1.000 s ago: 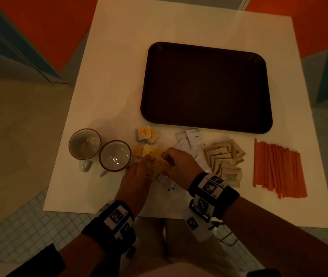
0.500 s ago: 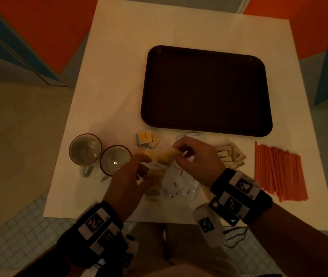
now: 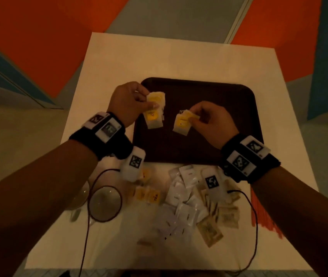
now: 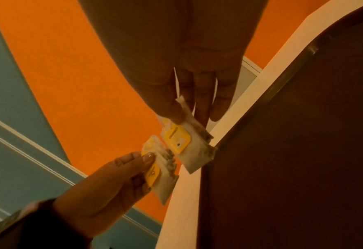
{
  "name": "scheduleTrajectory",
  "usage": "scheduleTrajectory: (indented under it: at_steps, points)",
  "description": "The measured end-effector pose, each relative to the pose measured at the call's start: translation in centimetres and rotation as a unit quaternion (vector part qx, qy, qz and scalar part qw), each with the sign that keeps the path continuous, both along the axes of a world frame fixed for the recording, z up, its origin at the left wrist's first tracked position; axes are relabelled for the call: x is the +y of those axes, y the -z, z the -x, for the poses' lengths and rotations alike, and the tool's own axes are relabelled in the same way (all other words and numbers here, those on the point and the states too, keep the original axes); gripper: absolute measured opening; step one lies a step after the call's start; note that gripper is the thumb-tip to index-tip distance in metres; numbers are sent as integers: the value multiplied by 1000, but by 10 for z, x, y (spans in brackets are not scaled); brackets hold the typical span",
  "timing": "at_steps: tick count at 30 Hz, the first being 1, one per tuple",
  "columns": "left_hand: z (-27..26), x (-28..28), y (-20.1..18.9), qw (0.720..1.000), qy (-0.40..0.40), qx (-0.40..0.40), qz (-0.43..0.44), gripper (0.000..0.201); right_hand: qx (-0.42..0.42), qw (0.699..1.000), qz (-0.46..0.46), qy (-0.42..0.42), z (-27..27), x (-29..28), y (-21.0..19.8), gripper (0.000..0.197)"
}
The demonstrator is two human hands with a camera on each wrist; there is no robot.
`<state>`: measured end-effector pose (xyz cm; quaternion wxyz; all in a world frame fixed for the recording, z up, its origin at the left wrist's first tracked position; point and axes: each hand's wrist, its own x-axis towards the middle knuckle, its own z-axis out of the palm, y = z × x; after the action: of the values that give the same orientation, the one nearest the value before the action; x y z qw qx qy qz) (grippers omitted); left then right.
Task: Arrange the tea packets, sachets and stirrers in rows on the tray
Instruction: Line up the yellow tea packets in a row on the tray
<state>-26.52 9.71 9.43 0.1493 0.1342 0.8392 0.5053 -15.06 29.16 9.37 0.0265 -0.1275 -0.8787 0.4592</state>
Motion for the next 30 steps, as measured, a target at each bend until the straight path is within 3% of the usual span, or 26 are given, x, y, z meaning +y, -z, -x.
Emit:
scheduleTrajectory:
  at_steps: [6,13,17,24,30]
  points:
    - [77,46,40,997,33,-64,40,21,-60,997,-28,-37,66,12,35,9]
    - [126,64,64,986,95,-81,114,21,-103,990,-46,-85,125,-2,62,16]
    - [137,60,72,988,73,-97,98,16,-106,992,-24,-70,147,-12,74,2]
    - [131,46,71,992,39,-122,6,31,-96,994,-20,-39,162,-21,84,16]
    - [115,29,80,990,3,-104,98,41,-87,995,26,29,154,-11,97,29]
